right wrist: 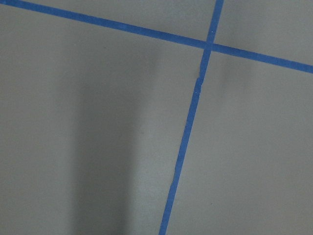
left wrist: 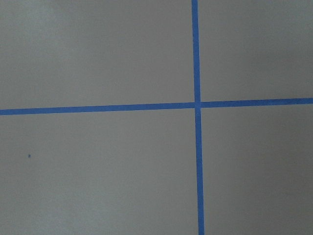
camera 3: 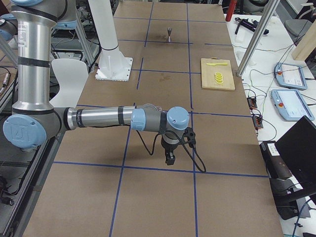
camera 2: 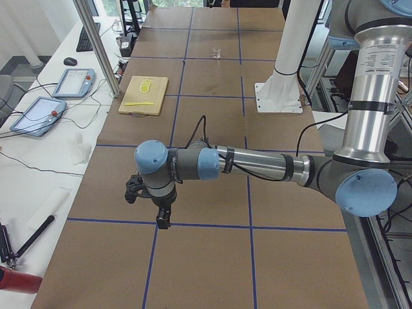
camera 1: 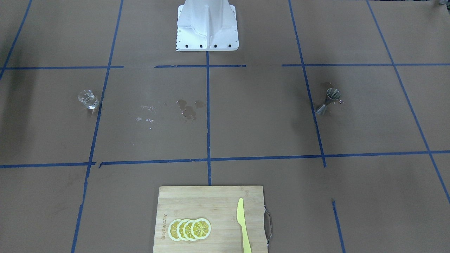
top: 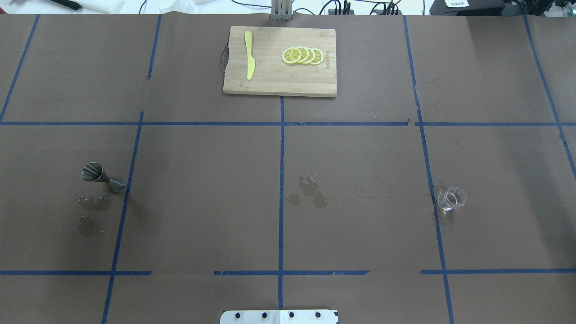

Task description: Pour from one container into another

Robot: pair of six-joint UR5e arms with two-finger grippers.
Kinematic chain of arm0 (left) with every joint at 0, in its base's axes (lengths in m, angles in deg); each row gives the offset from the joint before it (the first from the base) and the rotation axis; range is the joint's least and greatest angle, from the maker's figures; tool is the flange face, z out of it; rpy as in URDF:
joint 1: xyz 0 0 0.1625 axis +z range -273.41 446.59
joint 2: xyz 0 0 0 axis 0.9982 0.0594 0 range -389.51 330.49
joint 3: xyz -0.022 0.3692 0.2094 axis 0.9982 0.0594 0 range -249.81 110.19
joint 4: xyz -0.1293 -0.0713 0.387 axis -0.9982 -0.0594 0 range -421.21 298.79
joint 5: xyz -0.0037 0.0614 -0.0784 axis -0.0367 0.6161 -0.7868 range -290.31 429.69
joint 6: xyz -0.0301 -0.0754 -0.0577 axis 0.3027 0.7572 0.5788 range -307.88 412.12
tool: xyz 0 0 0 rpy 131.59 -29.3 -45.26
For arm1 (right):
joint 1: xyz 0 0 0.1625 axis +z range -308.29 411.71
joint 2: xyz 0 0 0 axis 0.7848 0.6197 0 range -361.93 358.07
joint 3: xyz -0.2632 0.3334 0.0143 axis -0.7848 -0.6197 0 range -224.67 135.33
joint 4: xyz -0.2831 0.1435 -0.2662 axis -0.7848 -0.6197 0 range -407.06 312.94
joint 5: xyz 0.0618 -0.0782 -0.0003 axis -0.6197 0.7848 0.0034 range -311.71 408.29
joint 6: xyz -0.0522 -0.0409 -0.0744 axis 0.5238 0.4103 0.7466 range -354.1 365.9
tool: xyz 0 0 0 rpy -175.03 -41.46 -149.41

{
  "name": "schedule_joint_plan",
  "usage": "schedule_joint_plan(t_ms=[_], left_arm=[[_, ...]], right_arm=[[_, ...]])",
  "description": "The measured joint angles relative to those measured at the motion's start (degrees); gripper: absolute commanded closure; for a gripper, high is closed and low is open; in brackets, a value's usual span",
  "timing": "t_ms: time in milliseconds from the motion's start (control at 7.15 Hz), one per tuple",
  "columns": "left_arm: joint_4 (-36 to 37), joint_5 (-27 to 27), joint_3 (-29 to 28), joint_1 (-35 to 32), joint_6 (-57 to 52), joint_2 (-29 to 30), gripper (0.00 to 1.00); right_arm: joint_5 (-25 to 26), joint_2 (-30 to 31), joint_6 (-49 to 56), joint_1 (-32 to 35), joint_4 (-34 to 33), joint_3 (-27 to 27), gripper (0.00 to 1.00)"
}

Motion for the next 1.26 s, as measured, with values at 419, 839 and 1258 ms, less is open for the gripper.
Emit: schedule_joint_plan(t_ms=[419, 839, 1258], left_arm=[[0.9, -1.8, 3.3, 0.0, 0.1, -0.1, 0.00], [0.6, -2.4, 3.9, 0.2, 0.4, -0.2, 0.00], [0.2, -5.4, 5.5, 2.7, 0.5, -0.2, 0.00]], right_arm=[[0.0, -0.4, -0.2, 0.0, 0.0, 0.2, 0.00], [-0.1, -0.6, -0.5, 0.0, 0.0, 0.4, 0.00], [-0.3, -0.2, -0.6, 0.0, 2.7, 0.7, 0.00]])
